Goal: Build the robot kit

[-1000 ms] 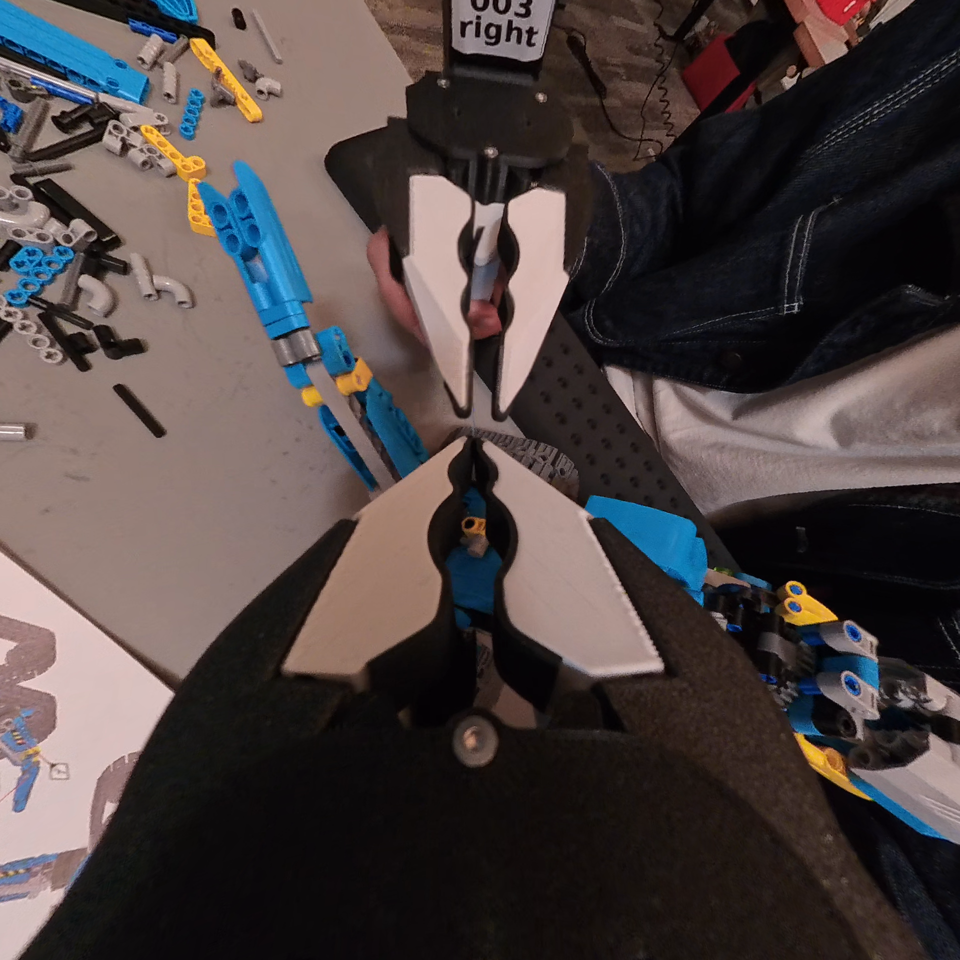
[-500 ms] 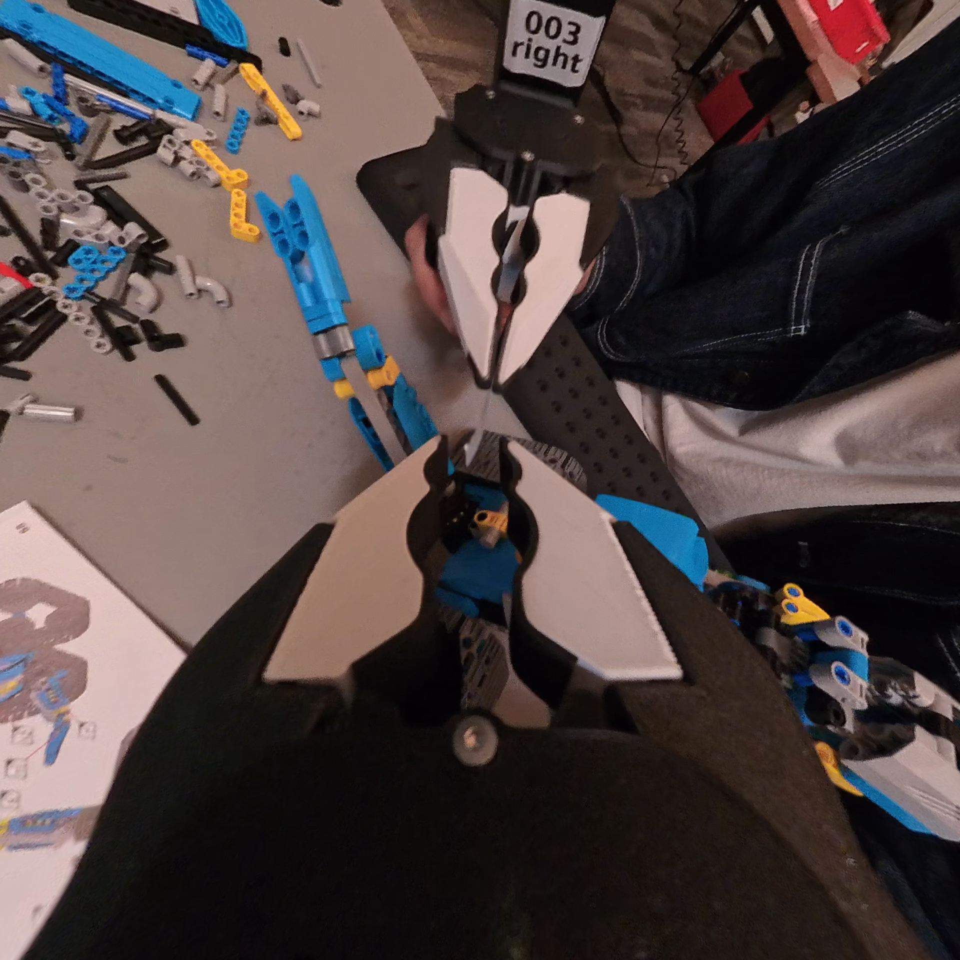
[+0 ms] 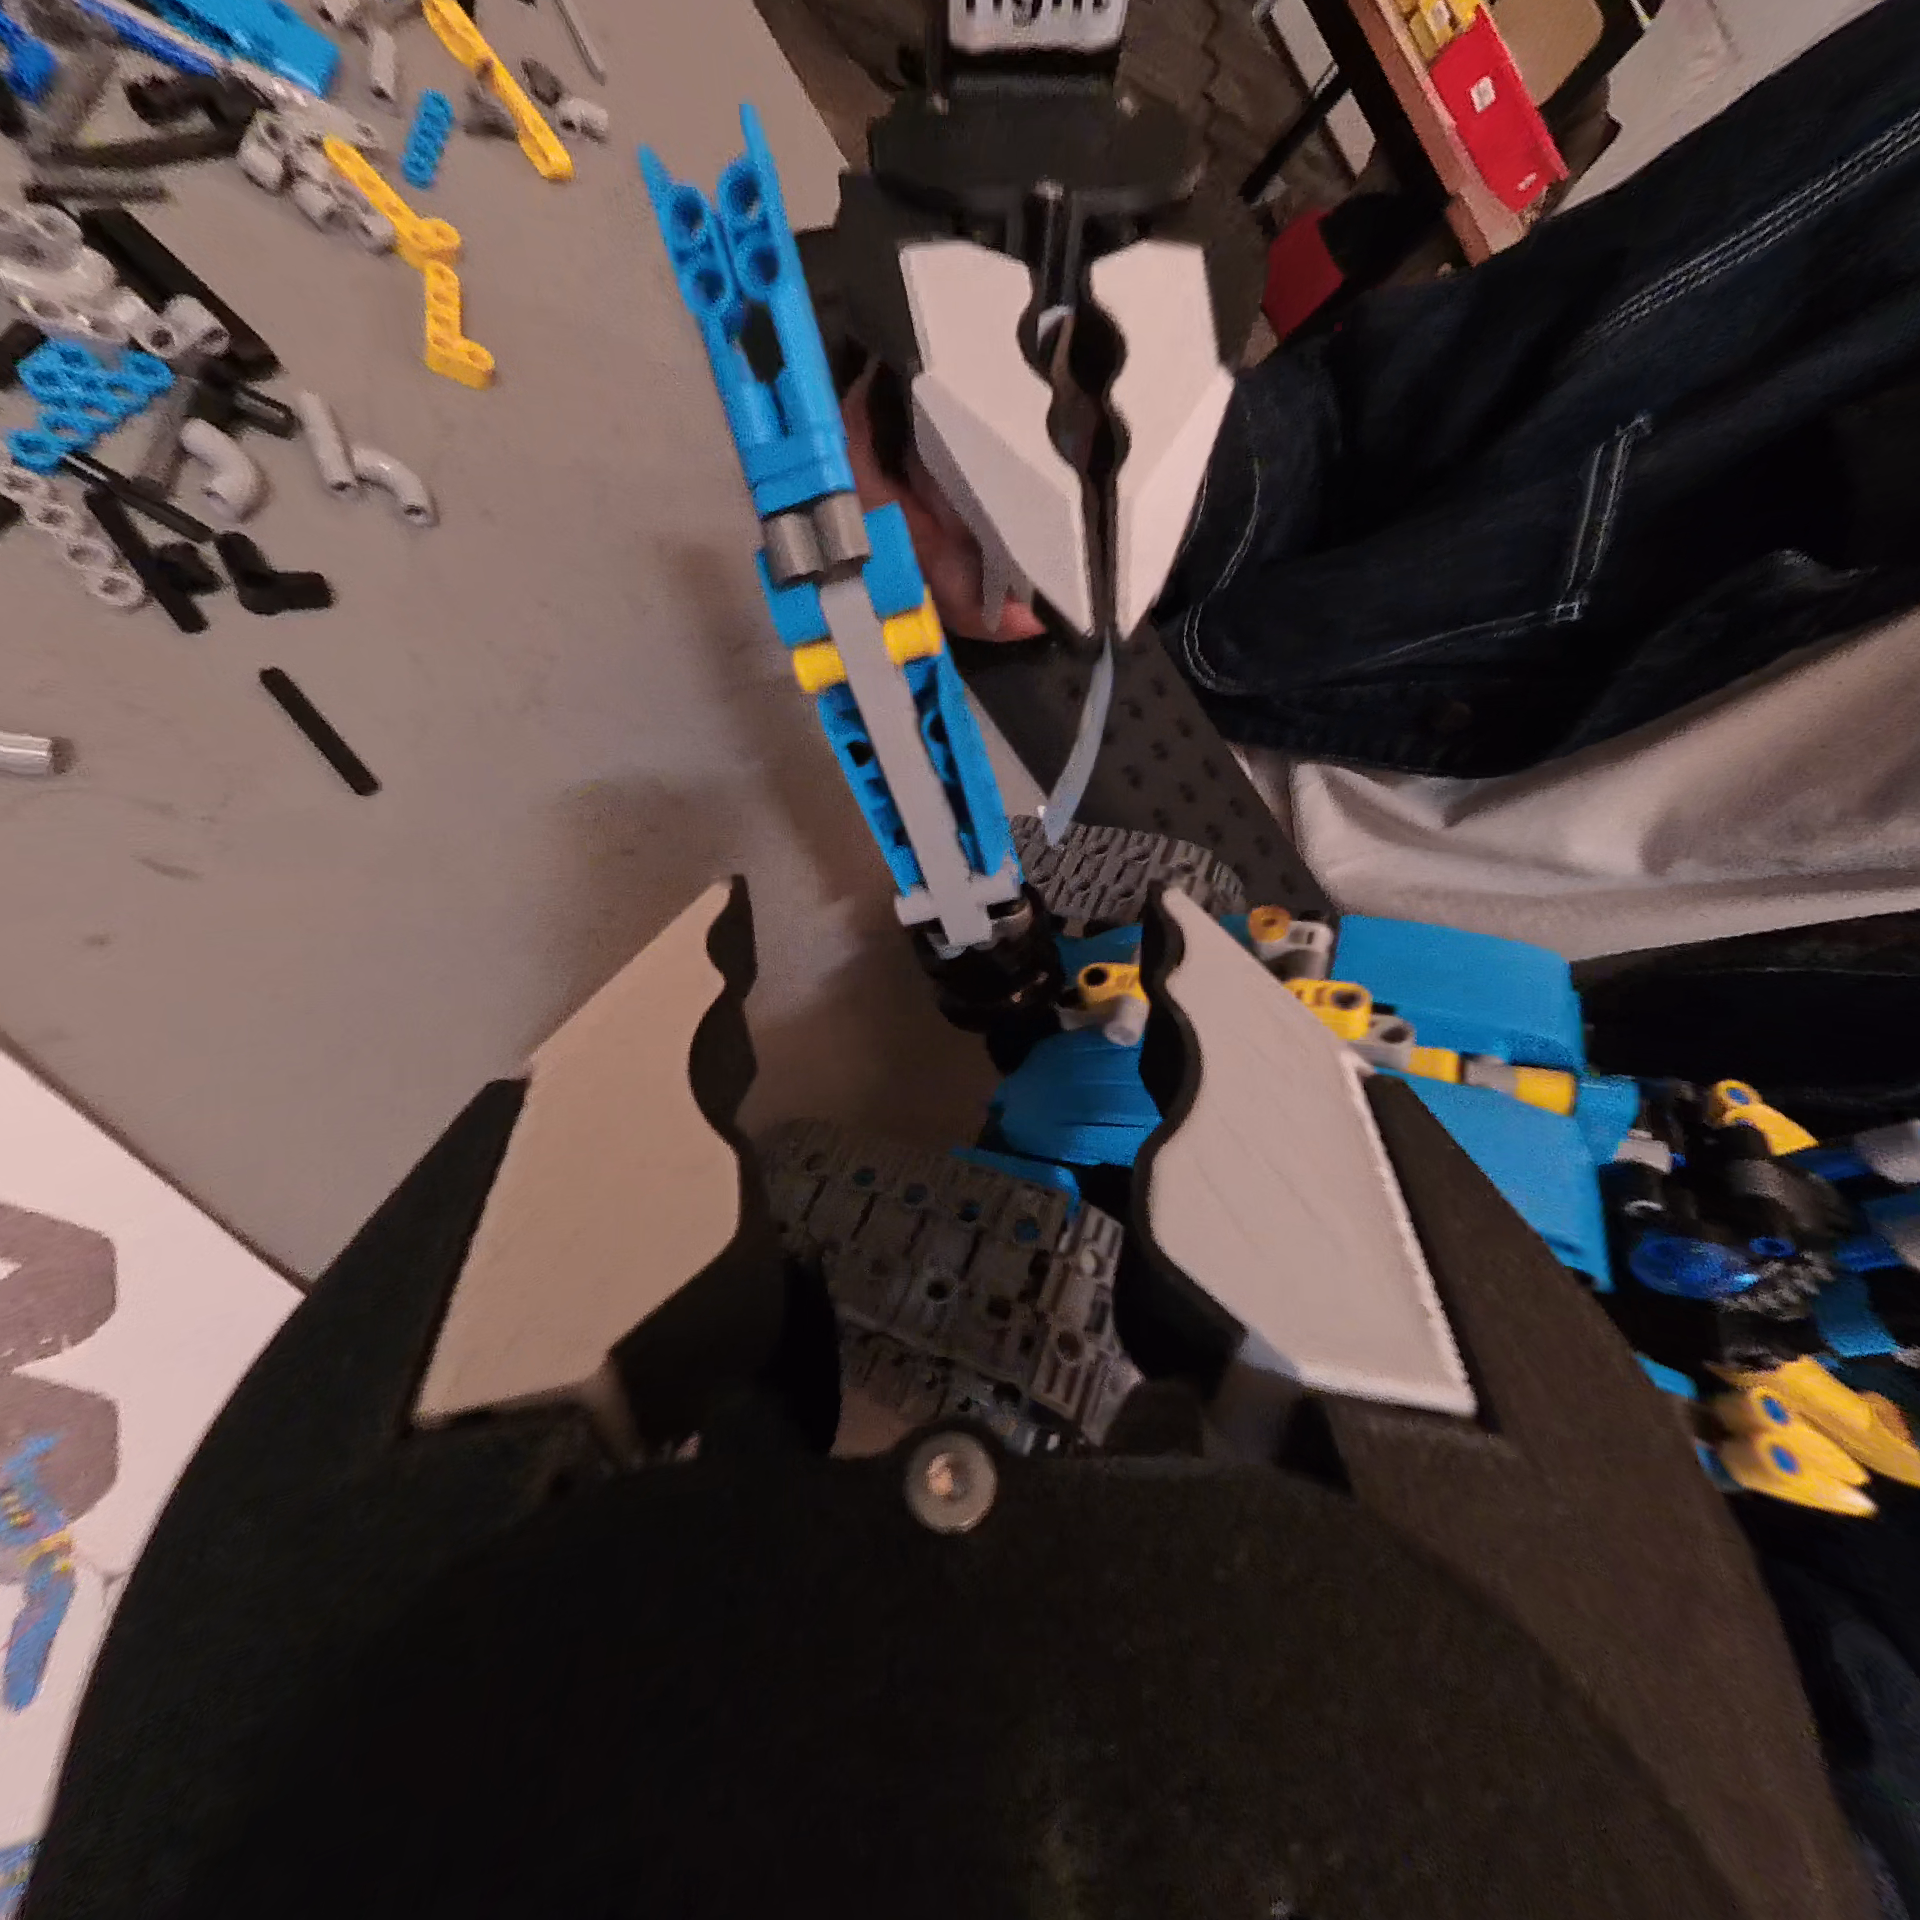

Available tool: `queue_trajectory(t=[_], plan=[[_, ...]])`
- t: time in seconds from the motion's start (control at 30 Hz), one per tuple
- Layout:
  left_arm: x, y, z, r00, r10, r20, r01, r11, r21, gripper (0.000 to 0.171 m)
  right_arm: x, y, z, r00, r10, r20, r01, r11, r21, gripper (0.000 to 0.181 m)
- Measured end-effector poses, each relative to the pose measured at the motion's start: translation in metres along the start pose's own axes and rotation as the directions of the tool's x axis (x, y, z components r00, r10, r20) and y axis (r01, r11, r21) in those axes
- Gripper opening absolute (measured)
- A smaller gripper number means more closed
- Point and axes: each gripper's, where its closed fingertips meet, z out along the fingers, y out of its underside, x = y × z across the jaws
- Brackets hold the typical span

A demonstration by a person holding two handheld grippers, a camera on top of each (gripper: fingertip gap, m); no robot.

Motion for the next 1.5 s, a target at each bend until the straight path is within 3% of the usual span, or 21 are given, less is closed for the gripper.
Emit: queue_trajectory(t=[0.53,1.5], plan=[[-0.006,0.008,0.013,0.997,0.009,-0.081,-0.009,1.0,-0.003,0.054,0.009,0.002,0.0,0.995,0.094,0.029,-0.093,0.995,-0.021,0.0],[0.0,0.008,0.015,0.994,0.028,-0.105,-0.029,1.0,-0.008,0.032,0.013,0.006,0.001,0.998,0.053,-0.016,-0.053,0.998,-0.043,0.0]])
